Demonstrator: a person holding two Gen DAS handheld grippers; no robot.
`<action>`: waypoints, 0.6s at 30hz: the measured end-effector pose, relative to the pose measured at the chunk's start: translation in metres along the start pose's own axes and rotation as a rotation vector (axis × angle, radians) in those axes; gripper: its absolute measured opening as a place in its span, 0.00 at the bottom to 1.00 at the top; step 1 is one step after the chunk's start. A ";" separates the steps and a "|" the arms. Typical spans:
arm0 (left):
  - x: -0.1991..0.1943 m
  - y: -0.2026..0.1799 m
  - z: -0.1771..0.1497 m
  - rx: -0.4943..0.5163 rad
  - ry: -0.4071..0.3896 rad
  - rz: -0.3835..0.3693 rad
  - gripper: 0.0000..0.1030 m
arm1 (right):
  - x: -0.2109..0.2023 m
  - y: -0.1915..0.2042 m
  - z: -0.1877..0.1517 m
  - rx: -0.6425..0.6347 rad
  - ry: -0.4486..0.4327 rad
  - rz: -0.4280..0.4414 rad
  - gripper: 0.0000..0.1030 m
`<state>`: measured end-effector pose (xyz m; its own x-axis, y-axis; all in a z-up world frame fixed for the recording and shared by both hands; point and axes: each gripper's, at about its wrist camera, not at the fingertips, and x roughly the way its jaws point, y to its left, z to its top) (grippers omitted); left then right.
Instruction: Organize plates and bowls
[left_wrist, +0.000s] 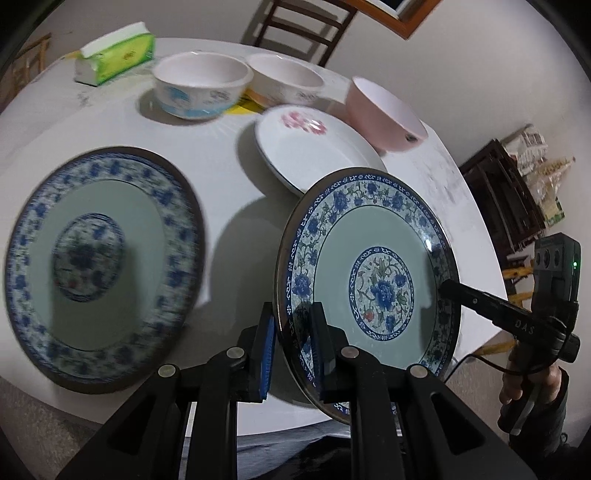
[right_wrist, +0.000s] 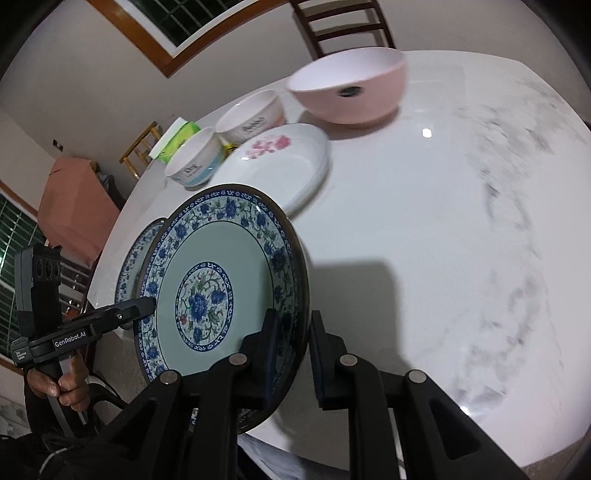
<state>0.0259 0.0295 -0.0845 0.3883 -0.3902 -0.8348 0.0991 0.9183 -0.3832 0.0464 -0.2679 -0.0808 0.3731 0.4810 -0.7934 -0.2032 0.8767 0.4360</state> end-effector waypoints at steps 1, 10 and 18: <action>-0.004 0.004 0.002 -0.004 -0.007 0.008 0.14 | 0.002 0.005 0.002 -0.006 0.003 0.006 0.16; -0.047 0.056 0.010 -0.071 -0.089 0.087 0.14 | 0.035 0.072 0.033 -0.097 0.031 0.057 0.16; -0.076 0.110 0.013 -0.150 -0.132 0.151 0.15 | 0.070 0.125 0.045 -0.149 0.082 0.096 0.16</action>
<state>0.0188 0.1611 -0.0581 0.5058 -0.2281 -0.8319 -0.1025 0.9417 -0.3205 0.0877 -0.1252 -0.0627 0.2719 0.5553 -0.7860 -0.3682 0.8146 0.4481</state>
